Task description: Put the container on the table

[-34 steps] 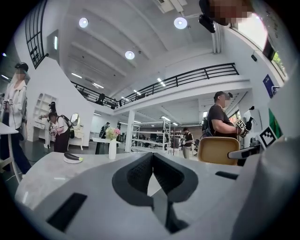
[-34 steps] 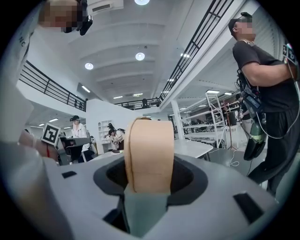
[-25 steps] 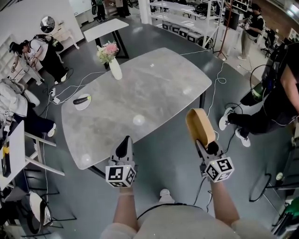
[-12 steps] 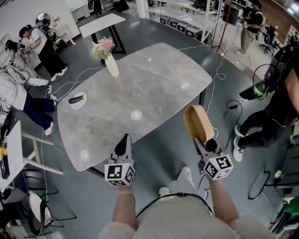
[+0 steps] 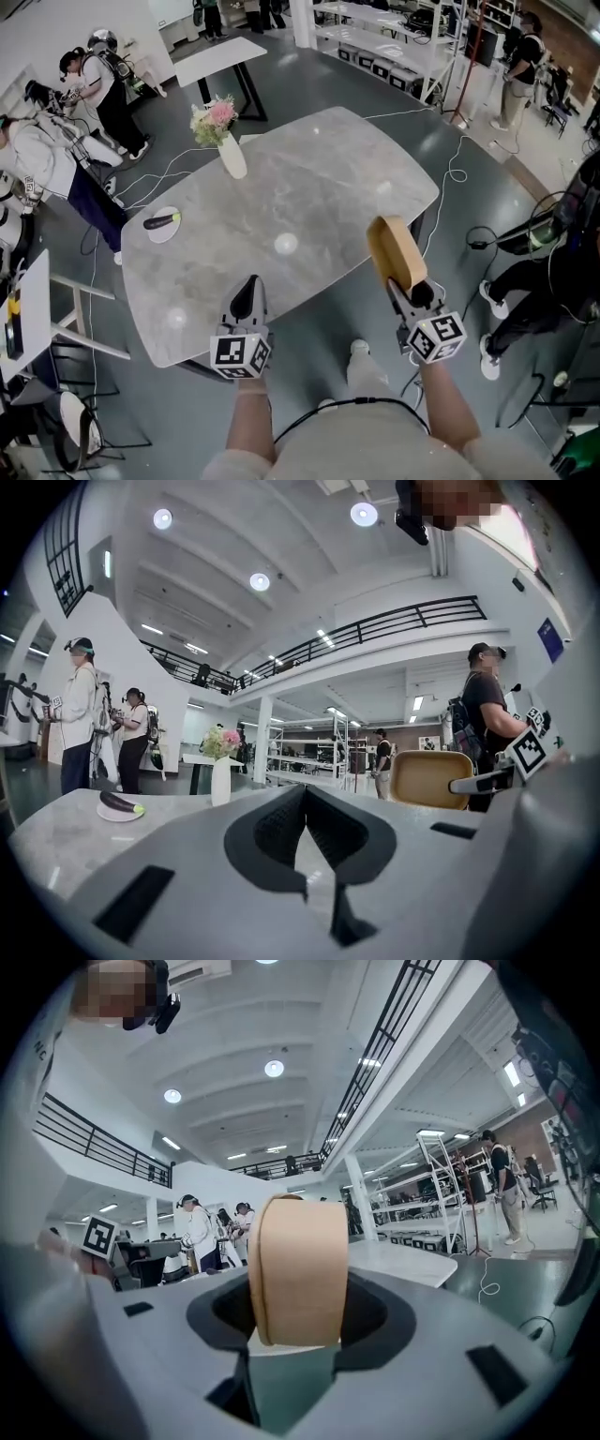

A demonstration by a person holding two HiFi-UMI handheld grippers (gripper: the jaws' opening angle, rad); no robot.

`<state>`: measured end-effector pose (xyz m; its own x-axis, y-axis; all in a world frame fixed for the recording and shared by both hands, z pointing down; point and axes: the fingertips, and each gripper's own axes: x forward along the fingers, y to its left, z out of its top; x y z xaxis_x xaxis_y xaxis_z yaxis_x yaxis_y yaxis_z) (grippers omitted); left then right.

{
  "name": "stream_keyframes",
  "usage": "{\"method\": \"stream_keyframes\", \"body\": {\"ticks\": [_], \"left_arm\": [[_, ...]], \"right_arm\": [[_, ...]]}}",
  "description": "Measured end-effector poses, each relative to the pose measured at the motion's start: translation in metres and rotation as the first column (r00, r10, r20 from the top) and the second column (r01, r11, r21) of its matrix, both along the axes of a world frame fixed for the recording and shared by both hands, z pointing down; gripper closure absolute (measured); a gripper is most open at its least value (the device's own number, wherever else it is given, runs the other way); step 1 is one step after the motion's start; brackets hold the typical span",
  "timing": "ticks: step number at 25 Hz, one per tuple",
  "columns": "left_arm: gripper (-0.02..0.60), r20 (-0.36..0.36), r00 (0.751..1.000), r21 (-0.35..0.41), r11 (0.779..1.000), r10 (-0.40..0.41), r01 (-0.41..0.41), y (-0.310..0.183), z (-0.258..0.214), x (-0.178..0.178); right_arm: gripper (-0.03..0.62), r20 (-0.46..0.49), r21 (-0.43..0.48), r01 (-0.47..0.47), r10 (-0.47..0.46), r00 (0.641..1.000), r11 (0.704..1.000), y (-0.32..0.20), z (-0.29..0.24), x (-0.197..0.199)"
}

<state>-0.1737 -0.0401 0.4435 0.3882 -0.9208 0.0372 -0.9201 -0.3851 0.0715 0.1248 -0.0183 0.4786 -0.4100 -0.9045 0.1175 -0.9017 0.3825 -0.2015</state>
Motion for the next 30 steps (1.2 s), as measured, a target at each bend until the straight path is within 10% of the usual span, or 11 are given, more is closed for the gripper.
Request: {"method": "stream_keyframes", "body": {"ticks": [30], "left_arm": [[0.577,0.004,0.986,-0.039,0.985,-0.168,0.168,-0.127,0.015,0.066]], "right_arm": [[0.375,0.017,-0.056,0.203,-0.202,0.979,0.978,-0.176,0.022,0.053]]}}
